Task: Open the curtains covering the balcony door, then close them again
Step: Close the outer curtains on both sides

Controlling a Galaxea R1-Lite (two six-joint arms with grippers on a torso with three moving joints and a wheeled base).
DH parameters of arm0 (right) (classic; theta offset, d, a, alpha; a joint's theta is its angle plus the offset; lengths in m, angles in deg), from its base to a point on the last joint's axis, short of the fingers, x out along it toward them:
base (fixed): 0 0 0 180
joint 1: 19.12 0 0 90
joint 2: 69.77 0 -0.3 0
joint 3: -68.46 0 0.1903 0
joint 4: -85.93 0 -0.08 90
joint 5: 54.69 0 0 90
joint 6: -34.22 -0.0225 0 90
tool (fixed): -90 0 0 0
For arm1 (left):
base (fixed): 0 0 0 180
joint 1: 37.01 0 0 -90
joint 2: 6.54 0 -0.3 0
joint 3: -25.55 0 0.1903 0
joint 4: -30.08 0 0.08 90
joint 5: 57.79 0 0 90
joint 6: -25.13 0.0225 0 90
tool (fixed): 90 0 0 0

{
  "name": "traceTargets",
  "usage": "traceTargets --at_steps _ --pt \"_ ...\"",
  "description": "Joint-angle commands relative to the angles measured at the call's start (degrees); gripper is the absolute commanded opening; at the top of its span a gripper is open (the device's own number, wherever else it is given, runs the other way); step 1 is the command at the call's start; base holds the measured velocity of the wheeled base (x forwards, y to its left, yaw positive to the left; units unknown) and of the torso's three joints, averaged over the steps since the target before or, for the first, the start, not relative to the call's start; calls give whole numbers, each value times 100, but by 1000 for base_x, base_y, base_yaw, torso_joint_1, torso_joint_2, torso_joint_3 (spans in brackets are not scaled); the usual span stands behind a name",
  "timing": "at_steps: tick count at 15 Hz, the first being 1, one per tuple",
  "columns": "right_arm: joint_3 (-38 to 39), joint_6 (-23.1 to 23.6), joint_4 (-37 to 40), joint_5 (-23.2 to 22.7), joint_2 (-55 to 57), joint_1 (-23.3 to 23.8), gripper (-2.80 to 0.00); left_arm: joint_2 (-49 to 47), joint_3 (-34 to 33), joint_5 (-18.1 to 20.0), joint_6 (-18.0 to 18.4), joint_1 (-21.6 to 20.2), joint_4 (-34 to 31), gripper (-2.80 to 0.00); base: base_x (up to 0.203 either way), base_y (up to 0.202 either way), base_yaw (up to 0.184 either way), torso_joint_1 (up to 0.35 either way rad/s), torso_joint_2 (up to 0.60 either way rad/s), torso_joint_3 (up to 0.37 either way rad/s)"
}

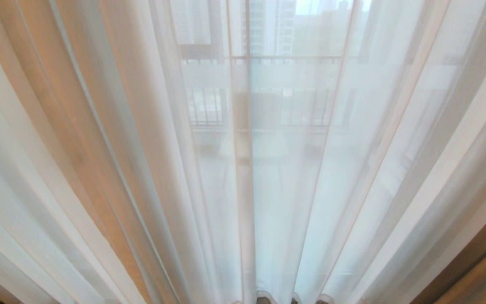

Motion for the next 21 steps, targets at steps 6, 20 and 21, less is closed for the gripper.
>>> traceTargets --at_steps 6,20,21 --pt "0 -1 -3 0 7 0 -280 18 -1 2 -9 -1 5 -280 0 0 0 0 0 0" --pt "0 -1 -3 0 7 0 -280 18 -1 2 -9 -1 5 -280 0 0 0 0 0 0" --pt "0 -1 -3 0 7 0 -280 18 -1 11 -18 -1 13 -280 0 0 0 0 0 0"
